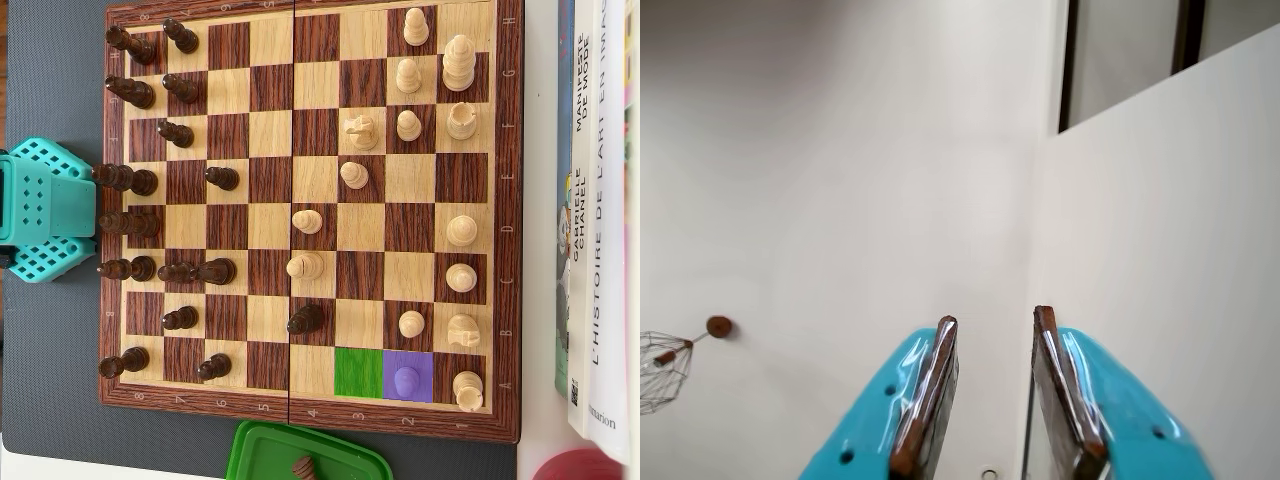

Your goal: Play chess

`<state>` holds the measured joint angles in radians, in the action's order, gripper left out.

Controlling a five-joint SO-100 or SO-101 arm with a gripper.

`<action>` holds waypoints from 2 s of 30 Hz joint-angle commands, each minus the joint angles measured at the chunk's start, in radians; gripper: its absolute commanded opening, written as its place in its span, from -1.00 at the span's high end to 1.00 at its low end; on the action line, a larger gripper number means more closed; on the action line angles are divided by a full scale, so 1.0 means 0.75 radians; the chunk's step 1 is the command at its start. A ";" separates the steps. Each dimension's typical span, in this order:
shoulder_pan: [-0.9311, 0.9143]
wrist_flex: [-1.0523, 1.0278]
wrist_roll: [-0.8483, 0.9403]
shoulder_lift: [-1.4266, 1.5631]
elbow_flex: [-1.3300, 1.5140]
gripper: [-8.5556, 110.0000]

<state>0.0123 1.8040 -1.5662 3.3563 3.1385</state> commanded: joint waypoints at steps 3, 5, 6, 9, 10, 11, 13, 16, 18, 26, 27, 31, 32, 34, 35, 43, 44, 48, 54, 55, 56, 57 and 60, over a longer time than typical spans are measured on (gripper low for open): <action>0.000 0.000 -0.006 -0.014 0.029 0.64; 0.000 0.000 -0.006 -0.014 0.029 0.64; 0.000 0.000 -0.006 -0.014 0.029 0.64; 0.000 0.000 -0.006 -0.014 0.029 0.64; 0.000 0.000 -0.006 -0.014 0.029 0.64; 0.000 0.000 -0.006 -0.014 0.029 0.64; 0.000 0.000 -0.006 -0.014 0.029 0.64; 0.000 0.000 -0.006 -0.014 0.029 0.64; 0.000 0.000 -0.006 -0.014 0.029 0.64; 0.000 0.000 -0.006 -0.014 0.029 0.64; 0.000 0.000 0.000 -0.014 0.029 0.64; -0.002 0.000 0.004 -0.014 0.029 0.64; -0.002 0.000 0.004 -0.014 0.029 0.64; -0.002 0.000 0.004 -0.014 0.029 0.64; -0.002 -0.002 0.004 -0.014 0.029 0.64; -0.002 -0.053 0.006 -0.020 0.029 0.64; -0.002 -0.092 0.006 -0.018 0.029 0.64; -0.002 -0.282 0.006 -0.014 0.029 0.64; -0.004 -0.607 0.006 -0.014 0.029 0.64; -0.004 -0.659 0.006 -0.014 0.029 0.64; -0.004 -0.712 0.006 -0.014 0.029 0.64; -0.004 -0.767 0.006 -0.014 0.029 0.64; 0.010 -0.935 0.006 -0.014 0.029 0.64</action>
<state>0.0138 1.1735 -1.5662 3.3533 3.1385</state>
